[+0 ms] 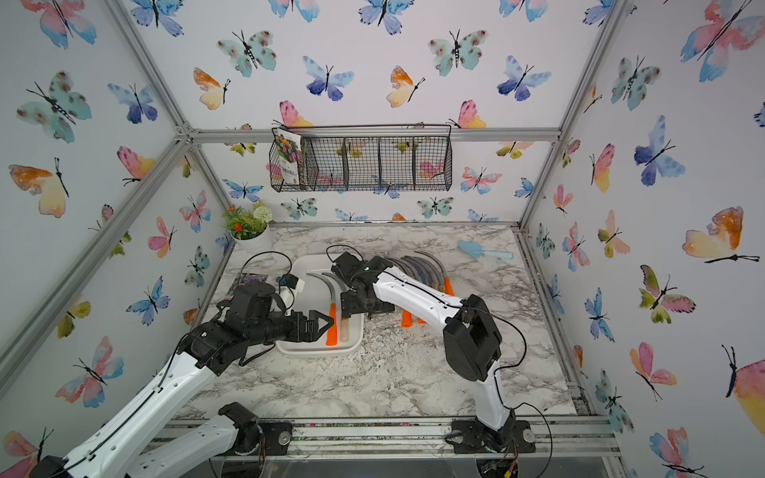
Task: Put small sickles into storage boxes
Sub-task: Pick up the sickle at the center of the board.
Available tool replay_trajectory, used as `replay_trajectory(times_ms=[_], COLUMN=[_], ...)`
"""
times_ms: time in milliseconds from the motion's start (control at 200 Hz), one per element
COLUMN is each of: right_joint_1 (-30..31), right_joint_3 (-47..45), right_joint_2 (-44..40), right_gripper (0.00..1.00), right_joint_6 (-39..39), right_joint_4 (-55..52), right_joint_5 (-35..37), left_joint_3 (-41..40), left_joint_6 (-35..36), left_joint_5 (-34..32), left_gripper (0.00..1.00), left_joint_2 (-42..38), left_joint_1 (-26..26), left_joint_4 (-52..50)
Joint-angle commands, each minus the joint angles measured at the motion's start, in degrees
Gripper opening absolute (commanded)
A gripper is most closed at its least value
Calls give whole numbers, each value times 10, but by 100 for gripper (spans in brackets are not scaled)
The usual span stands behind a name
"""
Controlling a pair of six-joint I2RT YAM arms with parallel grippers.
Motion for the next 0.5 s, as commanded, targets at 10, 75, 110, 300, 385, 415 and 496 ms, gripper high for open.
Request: replay_trajectory(times_ms=[10,75,110,300,385,415,496], right_joint_1=[-19,-28,-34,-60,-68,-72,-80], right_joint_3=[-14,-21,-27,-63,-81,-88,-107], right_joint_2=[-27,-31,-32,-45,-51,-52,-58], right_gripper=[98,98,98,98,98,98,96], right_joint_6=[-13,-18,-21,-27,-31,-32,-33], right_joint_4=[4,5,7,20,28,30,37], right_joint_5=[12,14,14,12,11,11,10], left_joint_3=[2,6,6,9,14,18,23], left_joint_6=[13,17,20,40,48,52,59], left_joint_5=[20,25,29,43,51,54,66], left_gripper=[98,98,98,98,98,98,98], left_joint_2=[19,30,37,74,92,99,118], left_joint_1=[-2,-3,-3,-3,-3,-3,-3], left_joint_4=[35,41,45,64,69,69,72])
